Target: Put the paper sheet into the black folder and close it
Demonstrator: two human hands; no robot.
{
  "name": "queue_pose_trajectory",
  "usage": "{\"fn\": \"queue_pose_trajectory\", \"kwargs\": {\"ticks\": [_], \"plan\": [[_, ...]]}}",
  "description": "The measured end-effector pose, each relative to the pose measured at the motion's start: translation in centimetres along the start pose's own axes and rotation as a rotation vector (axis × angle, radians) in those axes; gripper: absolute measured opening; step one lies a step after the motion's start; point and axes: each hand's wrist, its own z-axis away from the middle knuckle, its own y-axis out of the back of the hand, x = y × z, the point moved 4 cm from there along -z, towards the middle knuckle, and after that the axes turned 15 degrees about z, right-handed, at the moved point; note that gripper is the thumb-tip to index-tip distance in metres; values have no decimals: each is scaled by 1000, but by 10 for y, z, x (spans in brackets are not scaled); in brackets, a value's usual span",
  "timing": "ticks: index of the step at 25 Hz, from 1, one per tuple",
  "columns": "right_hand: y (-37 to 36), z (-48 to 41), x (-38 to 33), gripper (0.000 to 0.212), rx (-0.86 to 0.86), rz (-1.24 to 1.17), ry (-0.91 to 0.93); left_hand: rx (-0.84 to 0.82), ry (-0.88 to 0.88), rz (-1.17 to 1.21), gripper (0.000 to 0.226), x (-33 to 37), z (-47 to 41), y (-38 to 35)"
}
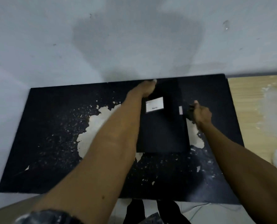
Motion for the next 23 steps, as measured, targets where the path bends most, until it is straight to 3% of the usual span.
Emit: {"fn": "queue_pose_trajectory", "kwargs": {"ticks": [3, 7, 11, 15, 20, 23], "plan": [[11, 6, -5, 57, 136, 81, 207, 62, -121, -212, 51, -58, 12, -58], [-12, 25, -9, 32, 35, 486, 452, 195, -198, -316, 65, -111, 25, -102], [-23, 36, -12, 21, 69, 793, 463, 179, -201, -243, 69, -127, 26, -118], [-42, 44, -11, 41, 69, 1075, 508, 150, -170, -217, 73, -124, 21, -113], [-41, 54, -28, 47, -48, 1165, 470, 34, -133, -210, 80, -119, 27, -100], [-31, 61, -48, 46, -120, 1178, 431, 19, -136, -135, 67, -95, 39, -87]]}}
